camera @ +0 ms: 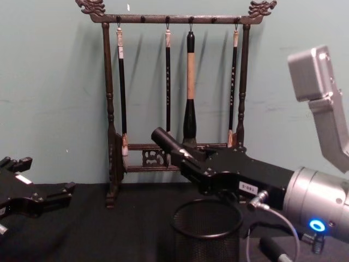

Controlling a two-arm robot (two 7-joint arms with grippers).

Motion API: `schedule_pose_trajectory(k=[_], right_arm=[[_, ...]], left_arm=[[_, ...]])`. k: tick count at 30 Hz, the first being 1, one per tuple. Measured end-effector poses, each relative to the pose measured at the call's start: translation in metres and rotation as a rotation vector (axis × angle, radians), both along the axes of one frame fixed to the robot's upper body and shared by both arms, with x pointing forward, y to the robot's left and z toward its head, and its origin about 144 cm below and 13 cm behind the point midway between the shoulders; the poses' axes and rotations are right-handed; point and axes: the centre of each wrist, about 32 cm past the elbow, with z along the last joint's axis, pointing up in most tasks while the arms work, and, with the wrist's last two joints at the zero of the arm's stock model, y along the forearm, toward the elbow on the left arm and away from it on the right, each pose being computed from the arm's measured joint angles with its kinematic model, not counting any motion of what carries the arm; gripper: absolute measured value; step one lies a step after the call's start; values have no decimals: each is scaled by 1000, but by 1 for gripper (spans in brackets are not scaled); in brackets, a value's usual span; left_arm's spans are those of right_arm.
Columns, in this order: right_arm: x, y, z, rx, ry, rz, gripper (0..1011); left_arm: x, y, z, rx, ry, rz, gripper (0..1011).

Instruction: Pick up the water-based marker from the table and place it into the pen holder.

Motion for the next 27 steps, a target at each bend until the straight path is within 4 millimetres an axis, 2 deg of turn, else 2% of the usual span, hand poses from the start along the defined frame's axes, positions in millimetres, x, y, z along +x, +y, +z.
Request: schedule_pose_trajectory(k=[27], right_arm=[[14,10,-3,-15,5,23,224]], left_arm=[[0,0,0,0,0,0,1009]])
